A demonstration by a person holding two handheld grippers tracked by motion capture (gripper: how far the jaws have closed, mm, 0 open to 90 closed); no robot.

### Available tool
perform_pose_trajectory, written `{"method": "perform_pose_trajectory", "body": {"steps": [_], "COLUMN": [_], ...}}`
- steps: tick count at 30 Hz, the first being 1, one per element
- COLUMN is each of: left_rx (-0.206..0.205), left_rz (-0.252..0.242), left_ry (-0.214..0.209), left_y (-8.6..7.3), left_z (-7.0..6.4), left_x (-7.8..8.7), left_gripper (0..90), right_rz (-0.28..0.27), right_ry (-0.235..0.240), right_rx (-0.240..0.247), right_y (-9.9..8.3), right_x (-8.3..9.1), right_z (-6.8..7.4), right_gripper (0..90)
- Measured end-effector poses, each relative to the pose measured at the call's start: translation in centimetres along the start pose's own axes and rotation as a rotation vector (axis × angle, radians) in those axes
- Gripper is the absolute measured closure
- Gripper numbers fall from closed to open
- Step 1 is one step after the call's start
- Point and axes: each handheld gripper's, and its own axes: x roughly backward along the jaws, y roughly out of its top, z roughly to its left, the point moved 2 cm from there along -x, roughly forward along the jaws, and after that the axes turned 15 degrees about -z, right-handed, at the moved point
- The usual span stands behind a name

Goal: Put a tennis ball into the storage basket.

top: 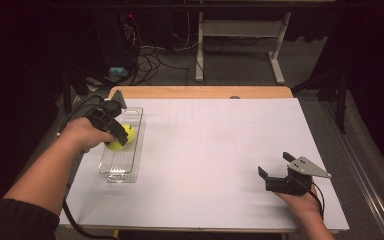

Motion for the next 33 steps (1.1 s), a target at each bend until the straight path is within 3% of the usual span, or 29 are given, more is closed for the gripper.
{"method": "perform_pose_trajectory", "body": {"steps": [15,18,20,22,27,33], "left_rx": [0.008,0.002,-0.005,-0.016,-0.037,-0.073], "left_rz": [0.052,0.043,0.011,-0.007,-0.033,-0.044], "left_ry": [-0.031,-0.027,-0.032,-0.038,-0.032,-0.065], "left_y": [-1.3,-1.3,-1.0,-0.8,-0.4,0.1], "left_z": [0.0,-0.1,-0.1,-0.4,-1.4,-3.6], "left_x": [-4.0,-3.9,-3.3,-2.7,-2.4,-3.0], "left_gripper": [26.6,25.2,9.2,0.3,0.5,0.6], "right_rz": [0.019,0.016,0.016,0.014,0.014,0.013], "right_ry": [0.01,0.008,0.006,0.006,0.008,0.009], "right_rx": [0.003,0.005,0.004,0.002,0.006,0.003], "right_y": [-0.3,-0.3,-0.3,-0.2,-0.2,-0.2], "right_x": [-0.2,-0.2,-0.2,-0.2,-0.2,-0.2], "right_z": [0.4,0.3,0.2,0.3,0.3,0.3], "right_gripper": [0.0,0.0,0.0,0.0,0.0,0.0]}}
